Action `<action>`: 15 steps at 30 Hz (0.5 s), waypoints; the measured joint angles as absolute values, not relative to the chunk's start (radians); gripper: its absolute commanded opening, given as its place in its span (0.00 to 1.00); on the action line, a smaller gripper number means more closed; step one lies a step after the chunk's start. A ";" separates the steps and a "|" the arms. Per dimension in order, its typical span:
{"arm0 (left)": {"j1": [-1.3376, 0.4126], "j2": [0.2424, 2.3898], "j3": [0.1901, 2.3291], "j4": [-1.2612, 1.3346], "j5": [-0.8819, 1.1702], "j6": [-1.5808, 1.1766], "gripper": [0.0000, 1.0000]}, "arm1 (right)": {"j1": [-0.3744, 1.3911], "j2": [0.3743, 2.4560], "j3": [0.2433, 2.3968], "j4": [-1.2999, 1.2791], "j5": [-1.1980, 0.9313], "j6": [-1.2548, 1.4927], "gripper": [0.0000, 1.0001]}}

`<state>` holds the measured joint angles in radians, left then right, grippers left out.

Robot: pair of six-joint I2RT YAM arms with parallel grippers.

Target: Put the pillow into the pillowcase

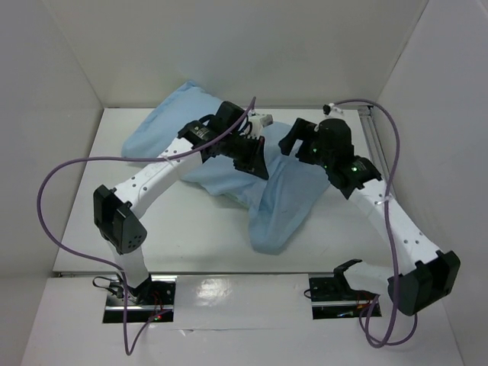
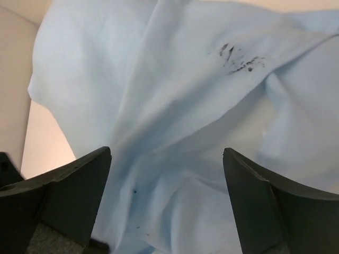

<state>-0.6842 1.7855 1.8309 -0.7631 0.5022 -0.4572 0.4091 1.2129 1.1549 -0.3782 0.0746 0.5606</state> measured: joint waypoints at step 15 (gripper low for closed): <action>-0.698 1.839 2.005 -0.926 0.555 -0.298 0.59 | 0.284 1.030 1.164 -0.771 0.124 0.579 0.90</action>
